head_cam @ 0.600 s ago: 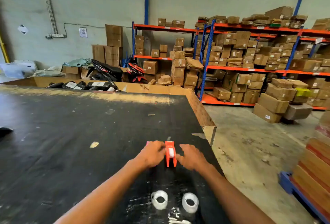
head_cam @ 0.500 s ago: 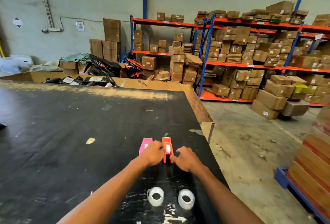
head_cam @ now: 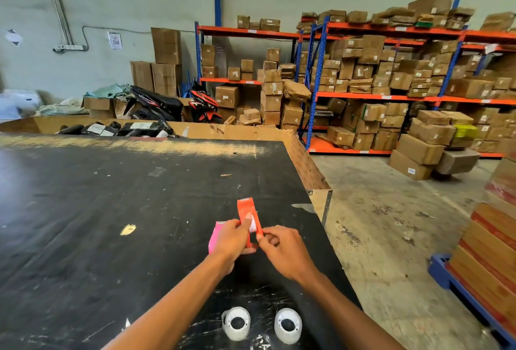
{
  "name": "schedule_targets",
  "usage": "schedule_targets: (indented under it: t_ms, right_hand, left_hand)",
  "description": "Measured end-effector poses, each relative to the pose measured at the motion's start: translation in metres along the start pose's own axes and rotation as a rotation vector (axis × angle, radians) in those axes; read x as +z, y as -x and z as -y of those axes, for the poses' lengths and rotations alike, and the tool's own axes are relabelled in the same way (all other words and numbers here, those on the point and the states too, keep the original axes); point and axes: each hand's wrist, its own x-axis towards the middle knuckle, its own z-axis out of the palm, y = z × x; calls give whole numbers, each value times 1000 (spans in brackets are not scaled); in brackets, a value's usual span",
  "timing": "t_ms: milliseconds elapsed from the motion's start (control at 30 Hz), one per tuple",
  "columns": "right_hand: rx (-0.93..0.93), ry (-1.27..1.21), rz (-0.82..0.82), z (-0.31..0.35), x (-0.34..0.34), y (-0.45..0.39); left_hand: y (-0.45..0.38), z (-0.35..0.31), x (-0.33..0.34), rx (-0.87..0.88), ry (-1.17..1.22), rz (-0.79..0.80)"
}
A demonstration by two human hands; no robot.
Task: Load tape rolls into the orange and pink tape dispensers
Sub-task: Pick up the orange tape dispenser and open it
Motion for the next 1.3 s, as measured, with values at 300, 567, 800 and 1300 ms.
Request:
schedule_targets:
  t_ms: [300,567,800,1300]
  right_hand:
    - [92,-493,8,25,2,-21]
    - [98,-489,-46,27,-3,-37]
    - [409,258,137,-3,32,-44]
    - [-66,-183,75,52,-29,26]
  left_hand:
    - [11,-20,-20,108,56,57]
    - [-3,-24,-59,129,42,-100]
    - [8,-33,-75,24,219,25]
    - [57,-18,-29,13,160,327]
